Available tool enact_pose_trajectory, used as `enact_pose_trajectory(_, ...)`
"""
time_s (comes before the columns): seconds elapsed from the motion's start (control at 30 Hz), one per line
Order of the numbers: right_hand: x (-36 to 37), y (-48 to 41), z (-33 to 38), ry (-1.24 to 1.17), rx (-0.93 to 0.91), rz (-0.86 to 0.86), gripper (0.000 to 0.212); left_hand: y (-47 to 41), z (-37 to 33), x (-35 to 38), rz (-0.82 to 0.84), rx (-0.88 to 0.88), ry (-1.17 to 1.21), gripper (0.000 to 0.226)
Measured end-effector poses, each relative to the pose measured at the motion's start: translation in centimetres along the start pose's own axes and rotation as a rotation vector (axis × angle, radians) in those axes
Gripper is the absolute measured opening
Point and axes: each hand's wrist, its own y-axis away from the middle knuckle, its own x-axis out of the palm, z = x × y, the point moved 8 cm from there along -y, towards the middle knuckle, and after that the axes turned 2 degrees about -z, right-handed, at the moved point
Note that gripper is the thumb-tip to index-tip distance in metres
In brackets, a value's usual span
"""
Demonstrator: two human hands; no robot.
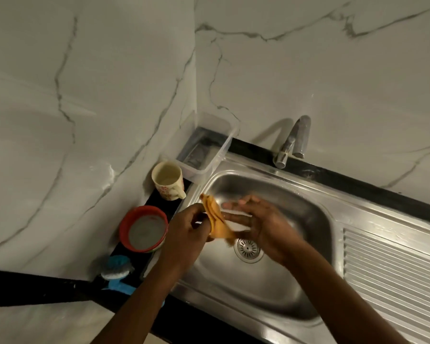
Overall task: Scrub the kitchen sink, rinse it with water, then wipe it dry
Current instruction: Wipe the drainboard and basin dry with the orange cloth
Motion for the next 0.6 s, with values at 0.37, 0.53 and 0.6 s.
enact_pose_trajectory(0.37,2.8,0.3,-3.5,0.081,-0.040,-0.122,0.042,0.3,1.1,-0.4,-0.034,-0.021,0.078,0.029)
enact_pose_trajectory(0.53,2.6,-0.2,-2.1,0.084,-0.069,-0.167,0.049,0.1,-0.2,0.2,0.008,0.046,0.046,0.013)
enact_pose_trajectory(0.6,2.4,-0.4,-1.8,0.100,-0.075,-0.197,0.051,0.2,-0.8,0.5,0.021,0.064,0.043,0.014)
